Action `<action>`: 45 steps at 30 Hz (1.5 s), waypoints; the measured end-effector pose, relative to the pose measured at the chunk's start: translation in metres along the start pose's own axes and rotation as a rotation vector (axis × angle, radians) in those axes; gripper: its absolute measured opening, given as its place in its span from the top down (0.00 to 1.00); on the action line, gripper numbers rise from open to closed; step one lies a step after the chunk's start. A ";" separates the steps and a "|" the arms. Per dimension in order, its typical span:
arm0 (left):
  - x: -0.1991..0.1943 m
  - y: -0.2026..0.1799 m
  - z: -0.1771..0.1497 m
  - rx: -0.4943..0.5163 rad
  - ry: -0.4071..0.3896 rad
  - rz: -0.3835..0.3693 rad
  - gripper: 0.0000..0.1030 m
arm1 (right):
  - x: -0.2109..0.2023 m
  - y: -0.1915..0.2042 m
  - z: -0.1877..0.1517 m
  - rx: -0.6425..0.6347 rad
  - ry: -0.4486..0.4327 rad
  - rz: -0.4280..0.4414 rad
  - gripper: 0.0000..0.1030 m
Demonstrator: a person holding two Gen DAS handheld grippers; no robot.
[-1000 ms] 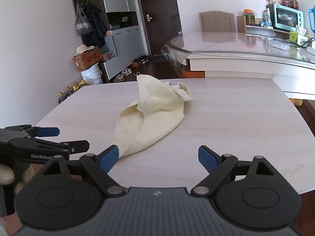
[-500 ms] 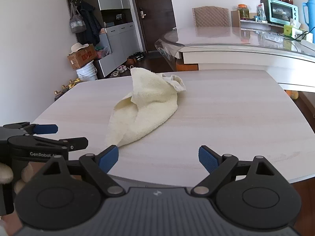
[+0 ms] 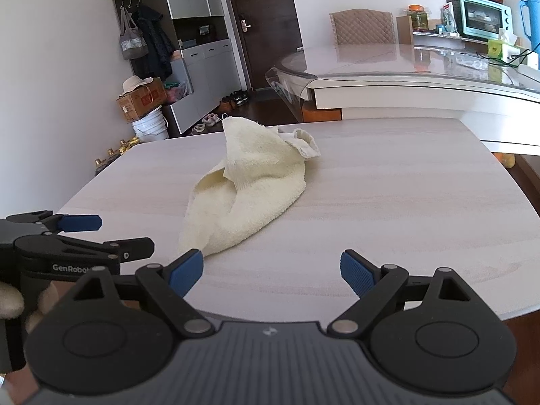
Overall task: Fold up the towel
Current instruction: 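Move both grippers toward the crumpled cream towel on the table, then grasp a towel edge with the right gripper while the left gripper grasps another edge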
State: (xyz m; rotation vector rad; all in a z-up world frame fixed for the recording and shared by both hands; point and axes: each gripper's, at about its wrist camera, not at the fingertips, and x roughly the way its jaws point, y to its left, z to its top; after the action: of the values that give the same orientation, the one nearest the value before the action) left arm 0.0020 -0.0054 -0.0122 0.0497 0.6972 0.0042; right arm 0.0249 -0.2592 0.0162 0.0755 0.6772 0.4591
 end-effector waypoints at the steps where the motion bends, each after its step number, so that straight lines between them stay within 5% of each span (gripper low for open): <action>1: 0.001 0.001 0.001 0.001 0.000 0.001 0.00 | 0.001 0.000 0.001 -0.002 0.000 0.002 0.13; 31: 0.042 0.024 0.025 -0.015 0.016 -0.011 0.00 | 0.091 0.016 0.091 -0.240 -0.010 0.057 0.18; 39: 0.057 0.036 0.031 -0.045 0.037 -0.012 0.00 | 0.128 0.032 0.111 -0.346 0.023 0.064 0.47; 41: 0.061 0.039 0.032 -0.050 0.043 -0.011 0.00 | 0.131 0.035 0.112 -0.382 0.025 0.047 0.89; 45: 0.063 0.039 0.034 -0.040 0.040 -0.017 0.00 | 0.114 0.028 0.110 -0.369 0.005 0.055 0.94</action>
State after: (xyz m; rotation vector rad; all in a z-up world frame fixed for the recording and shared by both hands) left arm 0.0723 0.0330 -0.0245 0.0055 0.7374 0.0028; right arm 0.1607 -0.1762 0.0414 -0.2561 0.5871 0.6312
